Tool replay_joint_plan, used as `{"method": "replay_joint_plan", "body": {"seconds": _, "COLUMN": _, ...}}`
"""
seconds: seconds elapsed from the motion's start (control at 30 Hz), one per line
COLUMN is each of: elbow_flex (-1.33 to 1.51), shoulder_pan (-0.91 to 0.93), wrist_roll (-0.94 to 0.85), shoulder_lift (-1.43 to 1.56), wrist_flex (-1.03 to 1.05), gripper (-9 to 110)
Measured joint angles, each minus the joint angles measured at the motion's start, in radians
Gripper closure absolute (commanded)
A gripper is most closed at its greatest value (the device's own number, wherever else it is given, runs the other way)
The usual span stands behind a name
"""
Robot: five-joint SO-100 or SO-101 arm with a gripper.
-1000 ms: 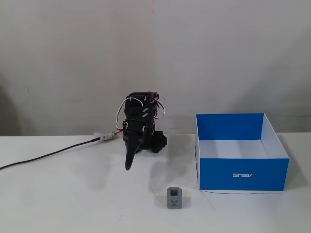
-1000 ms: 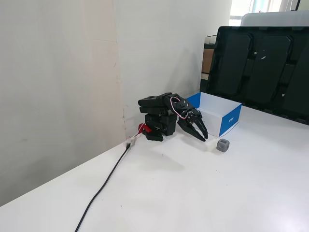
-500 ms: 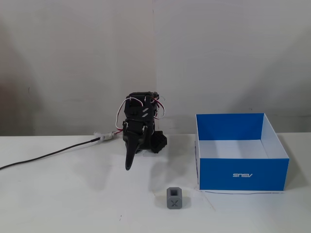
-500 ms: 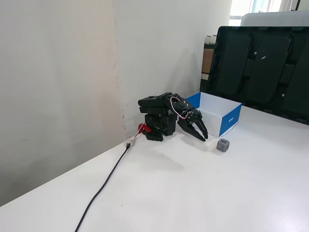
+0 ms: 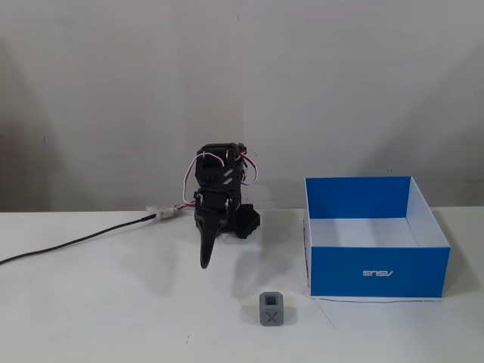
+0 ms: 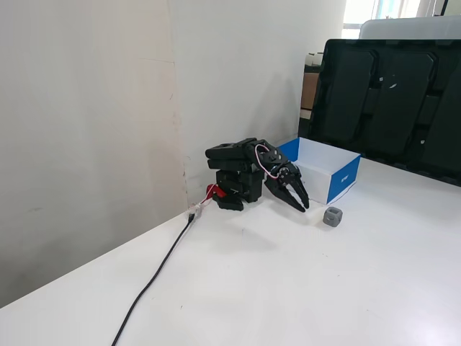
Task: Pick the gray block and keep it in the box.
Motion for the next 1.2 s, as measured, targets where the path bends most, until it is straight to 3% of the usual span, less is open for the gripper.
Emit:
{"method": "replay_joint_plan", "body": {"seconds": 0.2, "elbow_flex": -0.138, "shoulder_pan": -0.031, "wrist_roll": 0.000, "shoulder_lift": -0.052, "wrist_flex": 0.055, "gripper": 101}}
{"method": "replay_joint_plan", "body": {"seconds": 0.47, "elbow_flex": -0.712, "shoulder_pan": -0.046, "wrist_roll": 0.005, "shoulder_lift": -0.985, "wrist_flex": 0.163, "gripper": 101}}
{"method": "replay_joint_plan", "body": {"seconds": 0.7, "elbow_flex": -0.887, "shoulder_pan": -0.351, "wrist_roll": -0.043, "shoulder_lift": -1.226, "wrist_flex": 0.202, "gripper": 101}}
{"method": "replay_joint_plan", "body": {"seconds": 0.83, "elbow_flex": -0.887, "shoulder_pan": -0.403, "wrist_roll": -0.043, "shoulder_lift": -1.321, "wrist_flex": 0.202, "gripper": 78}}
{"method": "replay_joint_plan", "body": {"seconds": 1.2, "elbow_flex": -1.086, "shoulder_pan": -0.341, "wrist_roll": -0.064, "shoulder_lift": -1.718, "wrist_flex": 0.135, "gripper": 73}}
